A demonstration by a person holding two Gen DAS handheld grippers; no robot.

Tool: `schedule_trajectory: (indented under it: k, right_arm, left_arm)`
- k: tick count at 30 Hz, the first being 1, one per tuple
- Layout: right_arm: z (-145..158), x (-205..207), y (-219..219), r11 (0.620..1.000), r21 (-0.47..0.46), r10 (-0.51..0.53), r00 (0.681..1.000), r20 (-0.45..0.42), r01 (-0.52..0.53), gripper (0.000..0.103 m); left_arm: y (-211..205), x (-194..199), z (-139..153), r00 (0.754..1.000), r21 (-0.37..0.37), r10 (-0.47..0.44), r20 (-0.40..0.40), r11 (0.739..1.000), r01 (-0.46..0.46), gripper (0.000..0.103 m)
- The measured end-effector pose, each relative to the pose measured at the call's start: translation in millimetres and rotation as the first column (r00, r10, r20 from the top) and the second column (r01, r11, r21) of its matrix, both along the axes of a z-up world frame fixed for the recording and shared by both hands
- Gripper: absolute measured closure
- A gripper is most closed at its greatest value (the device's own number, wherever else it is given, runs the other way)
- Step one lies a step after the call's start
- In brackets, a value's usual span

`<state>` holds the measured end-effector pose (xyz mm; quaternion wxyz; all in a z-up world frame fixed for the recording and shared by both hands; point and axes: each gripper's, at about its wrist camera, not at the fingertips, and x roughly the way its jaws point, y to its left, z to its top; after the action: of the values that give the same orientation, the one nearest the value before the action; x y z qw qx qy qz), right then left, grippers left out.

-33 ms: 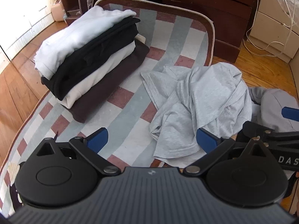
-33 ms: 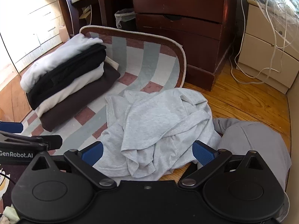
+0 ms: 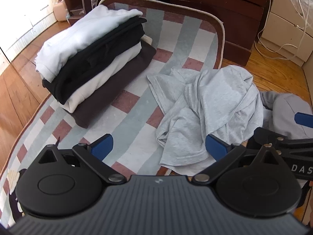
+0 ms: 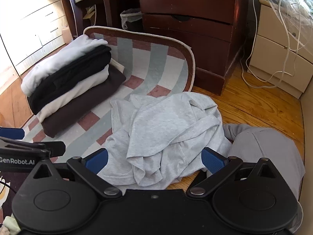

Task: Fold clothes
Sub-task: 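Move both grippers toward the crumpled light grey sweatshirt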

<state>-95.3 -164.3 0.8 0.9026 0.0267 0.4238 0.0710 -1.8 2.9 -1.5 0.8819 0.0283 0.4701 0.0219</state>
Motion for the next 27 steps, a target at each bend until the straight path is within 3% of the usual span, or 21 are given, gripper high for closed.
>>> schedule_trajectory:
  k: [3,6,12,17,22,27]
  right_arm:
    - [7.7,-2.6,-7.0,0.998,0.058,-0.016,0.998,0.066,0.012,0.0]
    - [10.9,-3.8,0.6,0.999,0.029,-0.027,0.995,0.099,0.024,0.0]
    - [8.5,-8.1,-10.9,0.997,0.068,-0.034,0.996,0.079,0.028,0.0]
    - [5.9,-4.3,-12.1,0.998,0.061,-0.031,0.998,0.056,0.027,0.0]
    - [6.4,-4.3,-11.9,0.997,0.071,-0.039,0.998,0.057,0.035,0.0]
    - [8.9,-4.8,-18.3,0.988,0.136,-0.086,0.994,0.07,0.076,0.0]
  left_arm:
    - [4.7,-2.9,-2.5,1.0,-0.029,0.002,-0.009,1.0,-0.003,0.002]
    - [10.0,-6.3,-5.0,1.0,-0.058,0.006,-0.016,0.998,-0.007,0.002]
    - [16.7,-12.3,-5.3,1.0,-0.059,0.024,0.005,0.998,-0.024,0.002]
    - [25.4,-18.7,-5.9,0.994,-0.103,0.092,0.05,0.991,-0.087,0.001]
    - [26.5,-18.4,-7.0,0.994,-0.07,0.09,0.056,0.994,-0.086,0.001]
    - [29.3,-18.2,-7.1,0.998,-0.092,0.047,0.03,0.995,-0.044,0.001]
